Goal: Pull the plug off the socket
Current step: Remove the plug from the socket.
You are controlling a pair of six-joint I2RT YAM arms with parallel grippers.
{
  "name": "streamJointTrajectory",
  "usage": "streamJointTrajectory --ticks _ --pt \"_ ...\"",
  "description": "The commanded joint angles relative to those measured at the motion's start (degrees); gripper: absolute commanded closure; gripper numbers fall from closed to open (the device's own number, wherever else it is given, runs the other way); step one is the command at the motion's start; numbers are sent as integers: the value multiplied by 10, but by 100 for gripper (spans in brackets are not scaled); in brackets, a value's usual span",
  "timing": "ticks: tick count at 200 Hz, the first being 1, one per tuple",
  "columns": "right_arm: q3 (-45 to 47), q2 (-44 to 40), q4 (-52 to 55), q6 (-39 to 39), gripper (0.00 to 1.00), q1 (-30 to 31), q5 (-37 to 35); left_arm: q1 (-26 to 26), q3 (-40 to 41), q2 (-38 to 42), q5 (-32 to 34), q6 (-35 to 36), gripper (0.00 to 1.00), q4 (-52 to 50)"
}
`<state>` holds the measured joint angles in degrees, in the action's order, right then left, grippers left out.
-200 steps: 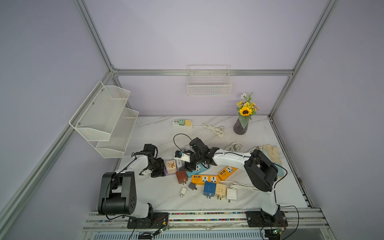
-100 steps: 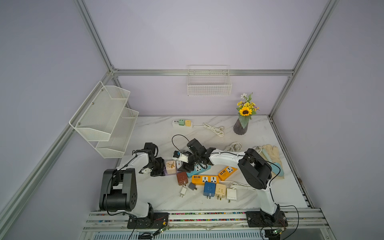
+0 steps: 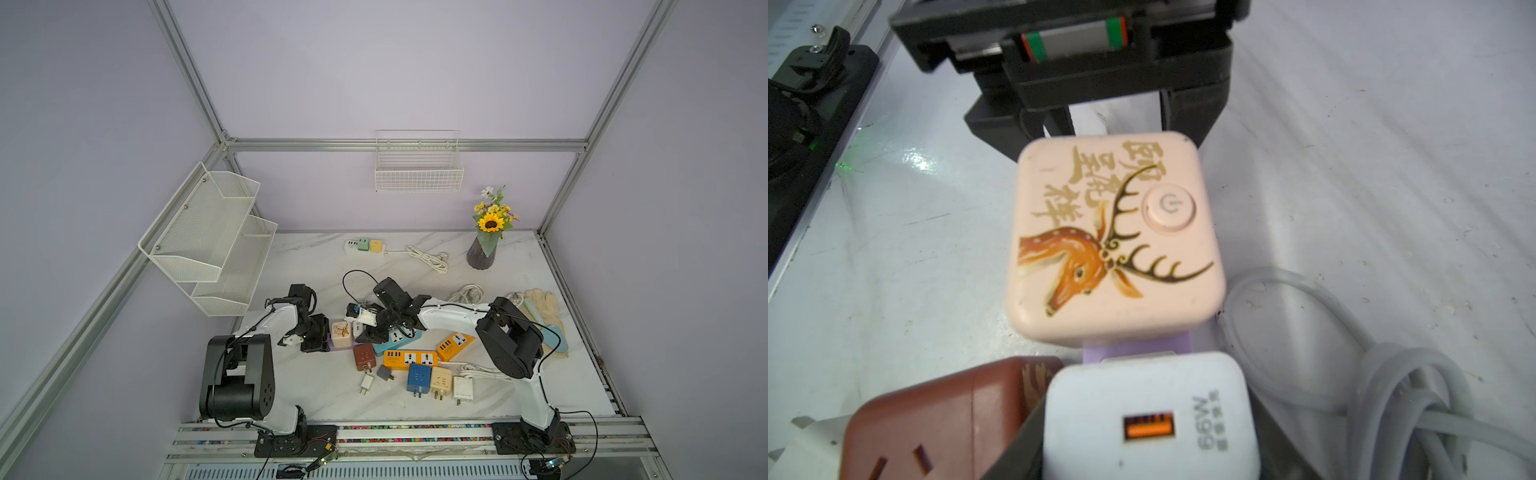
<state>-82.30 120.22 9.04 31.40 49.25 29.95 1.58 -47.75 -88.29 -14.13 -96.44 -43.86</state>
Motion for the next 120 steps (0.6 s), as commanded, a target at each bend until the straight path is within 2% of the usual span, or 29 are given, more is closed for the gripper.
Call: streamJointTrajectory --ticks 1,40,120 --pt "-20 -32 4 5 76 0 26 -1 38 -47 130 20 98 -28" --pt "-15 -47 0 -16 80 -6 45 -9 48 -49 137 6 100 -16" --pt "-15 -83 5 -34 81 -18 47 -27 49 -57 140 -14 100 -4"
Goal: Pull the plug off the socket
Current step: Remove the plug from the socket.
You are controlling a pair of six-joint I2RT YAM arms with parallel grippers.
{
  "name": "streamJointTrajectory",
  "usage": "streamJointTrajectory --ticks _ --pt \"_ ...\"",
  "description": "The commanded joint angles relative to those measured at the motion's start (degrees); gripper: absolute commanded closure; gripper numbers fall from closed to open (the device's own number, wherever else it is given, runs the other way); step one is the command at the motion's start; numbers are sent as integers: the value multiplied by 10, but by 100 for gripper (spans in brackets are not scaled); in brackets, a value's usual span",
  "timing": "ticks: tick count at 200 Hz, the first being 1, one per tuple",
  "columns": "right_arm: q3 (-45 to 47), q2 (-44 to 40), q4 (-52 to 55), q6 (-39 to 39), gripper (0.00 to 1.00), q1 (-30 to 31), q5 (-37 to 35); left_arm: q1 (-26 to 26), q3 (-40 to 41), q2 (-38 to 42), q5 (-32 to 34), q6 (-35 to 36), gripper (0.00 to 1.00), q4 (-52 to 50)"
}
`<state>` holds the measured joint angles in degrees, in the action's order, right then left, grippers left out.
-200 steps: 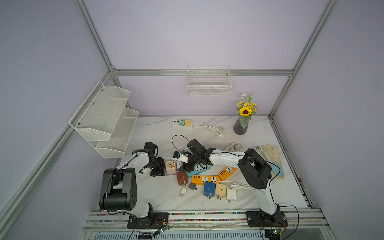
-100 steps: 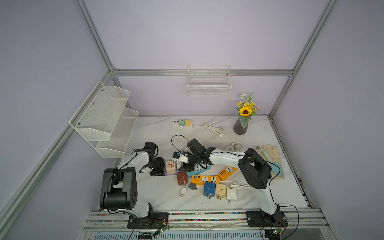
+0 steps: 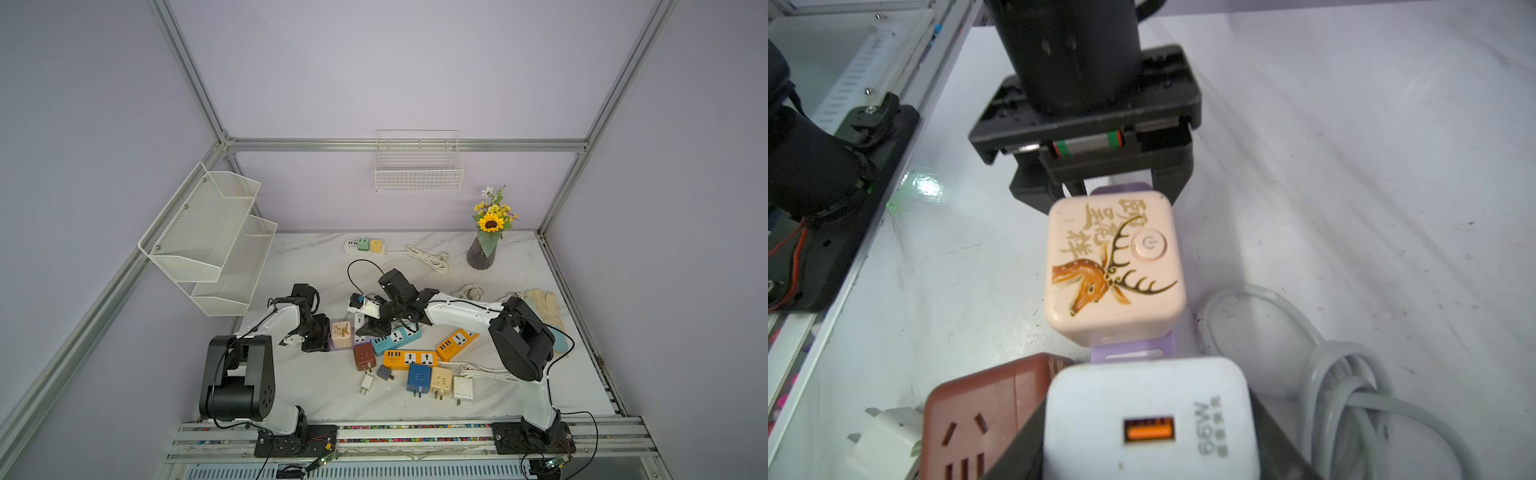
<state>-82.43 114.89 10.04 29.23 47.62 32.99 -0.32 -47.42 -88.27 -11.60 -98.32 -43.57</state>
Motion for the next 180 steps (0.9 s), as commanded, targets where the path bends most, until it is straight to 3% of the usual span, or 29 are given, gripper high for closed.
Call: streamJointTrajectory --ticks 1,33,106,180 --pt "-14 -30 -6 -13 81 -2 16 -9 47 -57 114 5 100 -6" --pt "13 -75 -5 -55 82 -2 0 -12 47 -54 113 -3 100 4" --pt "202 -279 19 -292 80 75 -101 -11 32 -49 109 21 100 22" --pt "113 -210 349 -496 81 204 -226 -11 29 -45 101 34 100 18"
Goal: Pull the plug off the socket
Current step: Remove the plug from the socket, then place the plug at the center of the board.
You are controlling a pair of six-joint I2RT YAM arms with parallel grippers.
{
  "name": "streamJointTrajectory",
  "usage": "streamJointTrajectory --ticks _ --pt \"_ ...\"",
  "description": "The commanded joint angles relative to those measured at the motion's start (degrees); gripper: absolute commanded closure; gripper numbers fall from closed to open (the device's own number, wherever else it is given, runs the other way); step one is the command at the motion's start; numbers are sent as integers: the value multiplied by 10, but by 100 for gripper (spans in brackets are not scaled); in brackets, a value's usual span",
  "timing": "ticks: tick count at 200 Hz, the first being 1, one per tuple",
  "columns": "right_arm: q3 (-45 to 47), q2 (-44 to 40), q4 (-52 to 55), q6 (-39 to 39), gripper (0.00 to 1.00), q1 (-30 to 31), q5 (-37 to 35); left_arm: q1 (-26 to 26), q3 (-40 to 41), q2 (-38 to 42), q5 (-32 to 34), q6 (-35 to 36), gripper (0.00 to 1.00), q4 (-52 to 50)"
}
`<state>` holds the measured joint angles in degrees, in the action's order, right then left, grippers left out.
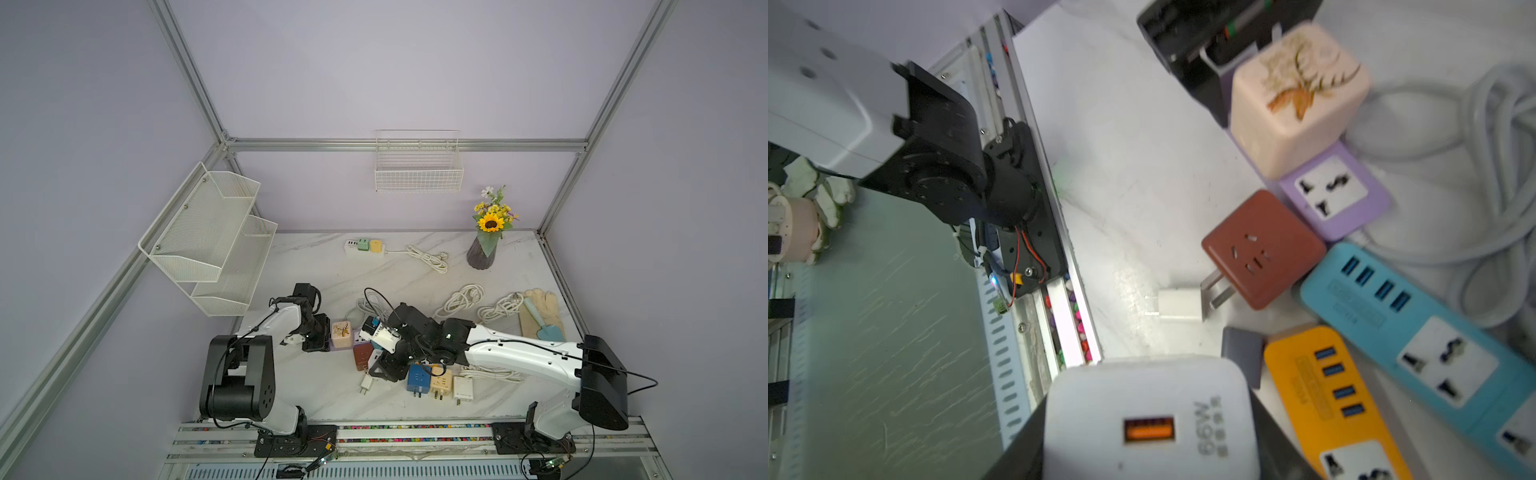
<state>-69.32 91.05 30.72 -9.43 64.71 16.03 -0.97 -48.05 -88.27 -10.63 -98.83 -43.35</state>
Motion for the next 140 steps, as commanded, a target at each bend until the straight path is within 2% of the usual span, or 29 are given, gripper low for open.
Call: streamJointTrajectory --ticks 1,53,112,140 --pt "-19 30 145 -113 81 34 -58 -5 36 -45 91 39 100 16" --pt "-121 152 307 -196 80 45 -107 -4 36 -46 86 44 100 20" --pt "-171 229 322 -226 74 44 -141 -4 29 -44 84 50 100 14" --pt "-189 249 329 -221 65 44 -151 -4 27 -45 83 50 100 13"
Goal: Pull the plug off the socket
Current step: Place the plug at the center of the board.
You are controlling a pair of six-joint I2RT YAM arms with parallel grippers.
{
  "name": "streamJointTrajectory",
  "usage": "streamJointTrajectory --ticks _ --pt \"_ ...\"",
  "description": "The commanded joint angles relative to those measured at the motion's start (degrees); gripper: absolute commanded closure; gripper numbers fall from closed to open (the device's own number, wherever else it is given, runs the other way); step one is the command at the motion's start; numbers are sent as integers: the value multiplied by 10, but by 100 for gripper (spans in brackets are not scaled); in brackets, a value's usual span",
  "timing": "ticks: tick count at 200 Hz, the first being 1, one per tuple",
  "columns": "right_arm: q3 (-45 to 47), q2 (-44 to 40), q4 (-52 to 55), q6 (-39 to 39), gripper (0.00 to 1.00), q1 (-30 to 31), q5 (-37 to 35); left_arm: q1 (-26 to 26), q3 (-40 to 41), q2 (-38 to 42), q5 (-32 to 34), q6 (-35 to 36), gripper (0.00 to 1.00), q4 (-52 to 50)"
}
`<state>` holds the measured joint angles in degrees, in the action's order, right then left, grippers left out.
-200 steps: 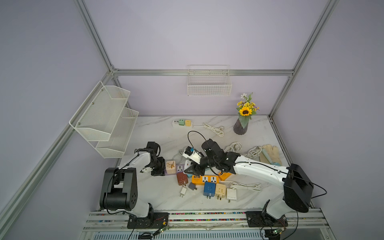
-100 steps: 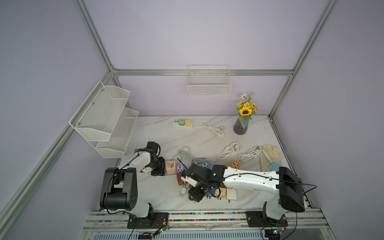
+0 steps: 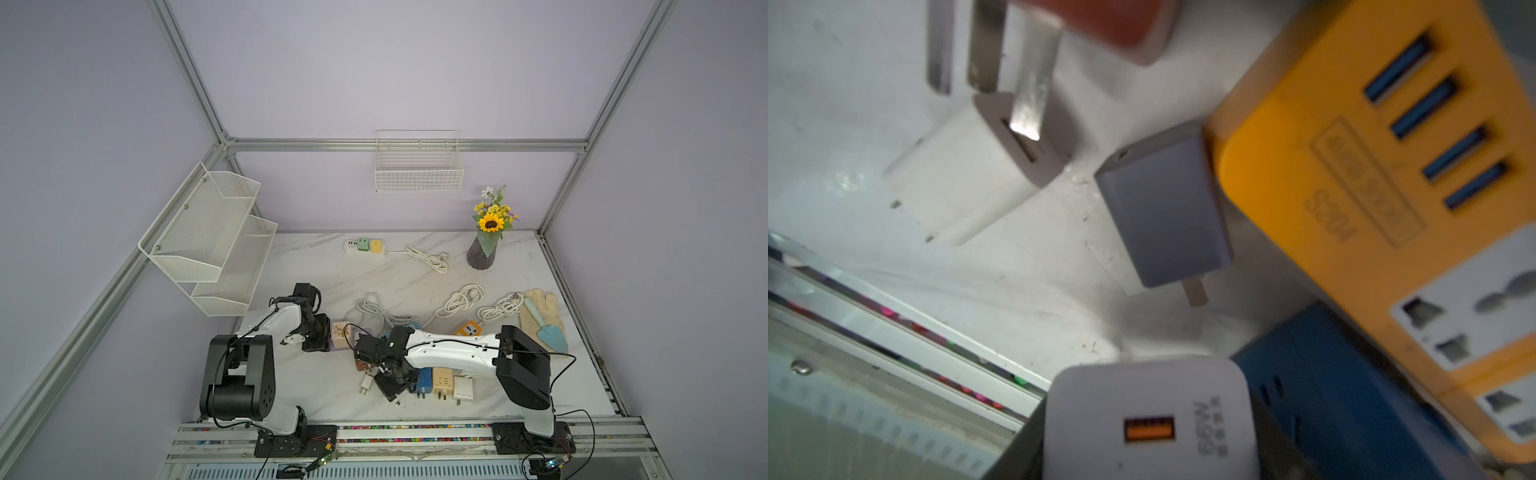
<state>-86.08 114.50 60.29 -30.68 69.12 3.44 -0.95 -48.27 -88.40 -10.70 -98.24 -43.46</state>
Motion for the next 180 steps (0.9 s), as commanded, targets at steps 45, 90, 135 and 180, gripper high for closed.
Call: streamJointTrajectory --ticks 45,90,135,180 --pt "-26 32 22 0 48 -1 -35 -4 27 -47 82 43 100 15" --pt "-45 29 9 15 32 -1 -27 -4 29 -49 79 39 100 16" --pt "-57 6 17 23 29 -3 -31 -5 27 -50 79 37 100 15" --pt "-62 -54 -26 49 28 -22 -67 -4 29 -50 78 35 100 18"
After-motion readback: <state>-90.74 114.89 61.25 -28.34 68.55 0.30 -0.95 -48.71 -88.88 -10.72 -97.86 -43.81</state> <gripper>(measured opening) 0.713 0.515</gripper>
